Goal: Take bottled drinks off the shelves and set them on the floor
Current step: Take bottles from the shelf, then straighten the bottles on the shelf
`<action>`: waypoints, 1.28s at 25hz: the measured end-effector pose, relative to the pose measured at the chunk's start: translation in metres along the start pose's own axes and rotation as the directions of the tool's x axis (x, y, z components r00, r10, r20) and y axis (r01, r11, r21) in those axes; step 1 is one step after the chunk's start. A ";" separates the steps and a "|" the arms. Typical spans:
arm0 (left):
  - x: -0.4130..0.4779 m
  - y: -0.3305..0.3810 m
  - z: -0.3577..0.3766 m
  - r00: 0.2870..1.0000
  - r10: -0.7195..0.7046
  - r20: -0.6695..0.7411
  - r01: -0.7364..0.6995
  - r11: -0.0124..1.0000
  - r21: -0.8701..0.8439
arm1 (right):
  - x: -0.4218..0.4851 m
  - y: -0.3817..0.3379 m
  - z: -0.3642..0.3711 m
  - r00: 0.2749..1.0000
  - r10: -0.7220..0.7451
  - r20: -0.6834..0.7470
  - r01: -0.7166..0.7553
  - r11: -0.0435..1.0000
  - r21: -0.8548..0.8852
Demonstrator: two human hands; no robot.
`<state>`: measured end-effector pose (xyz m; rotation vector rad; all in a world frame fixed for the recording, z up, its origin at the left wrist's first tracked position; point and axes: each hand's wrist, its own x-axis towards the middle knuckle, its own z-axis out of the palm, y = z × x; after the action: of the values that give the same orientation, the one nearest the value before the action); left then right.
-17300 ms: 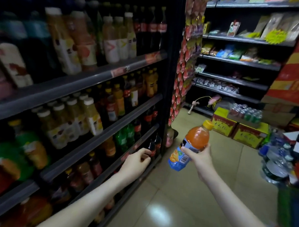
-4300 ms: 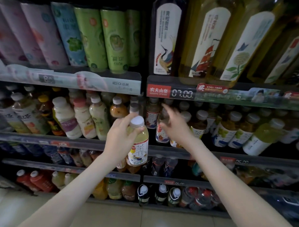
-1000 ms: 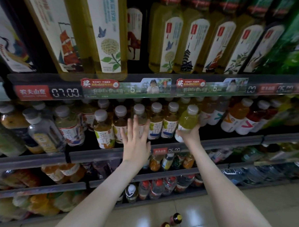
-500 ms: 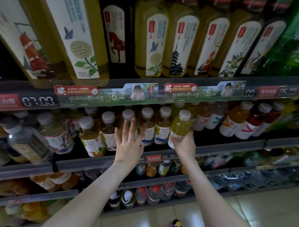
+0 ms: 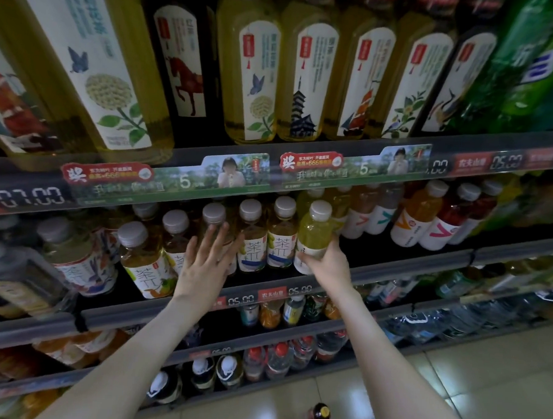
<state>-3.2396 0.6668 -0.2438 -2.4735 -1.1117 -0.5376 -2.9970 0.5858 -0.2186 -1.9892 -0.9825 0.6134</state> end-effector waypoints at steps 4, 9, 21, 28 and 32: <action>-0.009 -0.007 -0.010 1.000 0.024 0.020 -0.025 0.997 0.070 | -0.001 0.001 0.004 1.000 -0.024 0.016 0.023 0.998 0.058; -0.029 -0.022 -0.029 0.978 -0.205 0.034 0.200 0.973 0.114 | -0.010 0.003 0.024 0.996 -0.025 -0.088 0.037 0.991 0.130; -0.020 0.088 -0.092 0.952 -0.029 0.303 0.098 0.971 -0.217 | -0.135 -0.001 -0.033 0.977 -0.155 -0.146 0.098 0.936 -0.338; 0.001 0.196 -0.148 0.972 0.071 0.222 0.025 0.914 -0.404 | -0.179 0.022 -0.140 0.948 -0.194 -0.252 0.083 0.916 -0.391; 0.019 0.286 -0.167 0.981 0.067 0.180 0.036 0.854 -0.519 | -0.182 0.066 -0.219 0.923 -0.229 -0.308 0.107 0.924 -0.367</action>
<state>-3.0404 0.4220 -0.1430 -3.0581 -1.1297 -0.6820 -2.9211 0.3140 -0.1414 -2.1840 -1.0790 -0.0178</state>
